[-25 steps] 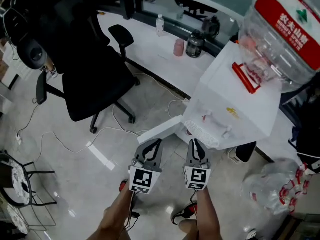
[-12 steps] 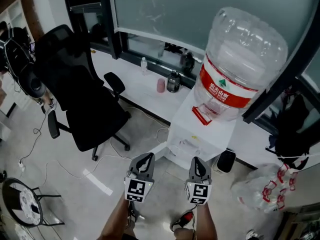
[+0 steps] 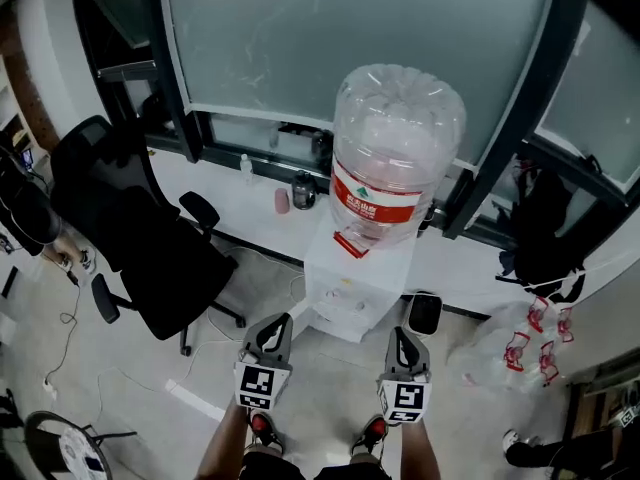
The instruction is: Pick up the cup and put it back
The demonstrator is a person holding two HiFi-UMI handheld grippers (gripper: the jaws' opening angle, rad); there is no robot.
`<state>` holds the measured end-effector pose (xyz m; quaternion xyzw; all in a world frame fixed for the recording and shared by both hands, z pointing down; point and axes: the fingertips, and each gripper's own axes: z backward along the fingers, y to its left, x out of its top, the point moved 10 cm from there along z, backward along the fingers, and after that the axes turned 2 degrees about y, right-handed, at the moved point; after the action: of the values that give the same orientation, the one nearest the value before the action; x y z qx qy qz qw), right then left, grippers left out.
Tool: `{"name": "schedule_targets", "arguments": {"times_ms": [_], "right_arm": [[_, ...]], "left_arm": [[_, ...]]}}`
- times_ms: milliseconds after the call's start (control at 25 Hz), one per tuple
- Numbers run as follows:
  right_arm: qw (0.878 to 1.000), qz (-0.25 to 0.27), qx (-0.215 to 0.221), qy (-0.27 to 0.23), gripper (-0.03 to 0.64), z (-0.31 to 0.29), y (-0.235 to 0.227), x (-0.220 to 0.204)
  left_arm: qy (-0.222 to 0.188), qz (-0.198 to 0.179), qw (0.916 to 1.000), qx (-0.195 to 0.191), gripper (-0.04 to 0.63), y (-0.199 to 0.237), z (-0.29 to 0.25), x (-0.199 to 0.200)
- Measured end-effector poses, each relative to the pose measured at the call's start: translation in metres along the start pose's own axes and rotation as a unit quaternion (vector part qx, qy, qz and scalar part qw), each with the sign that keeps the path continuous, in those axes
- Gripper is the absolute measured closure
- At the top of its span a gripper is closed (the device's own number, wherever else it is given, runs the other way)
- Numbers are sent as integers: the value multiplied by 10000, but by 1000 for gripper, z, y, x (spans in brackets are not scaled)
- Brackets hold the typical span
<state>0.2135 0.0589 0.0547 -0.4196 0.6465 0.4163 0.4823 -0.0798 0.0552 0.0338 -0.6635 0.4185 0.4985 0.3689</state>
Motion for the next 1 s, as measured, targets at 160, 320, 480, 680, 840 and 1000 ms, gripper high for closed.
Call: {"name": "schedule_targets", "arguments": {"times_ms": [160,320,480,680,840,1000], "right_arm": [[9996,-98,-273,-28,597,29,-3,13],[9985,-186,-507,-74,597,53,-2,22],[9972,-267,-693,-99,597,72,5,23],[9969,-189,-751,-108,597,82,11,22],[9969,-154,-748,-165,597,84,13,25],[9973,-100,-703,-180,597,84,14,25]], "left_arm": [[11,-28,9999,-152,572,-1,11,15],[-26,-15,9996,-295,572,-5,20,25],[-132,-19,9989,-453,572,-12,27,29],[-239,-16,9986,-478,572,-10,33,30],[-277,-35,9984,-501,572,-12,37,35],[-281,-22,9983,-513,572,-16,39,35]]}}
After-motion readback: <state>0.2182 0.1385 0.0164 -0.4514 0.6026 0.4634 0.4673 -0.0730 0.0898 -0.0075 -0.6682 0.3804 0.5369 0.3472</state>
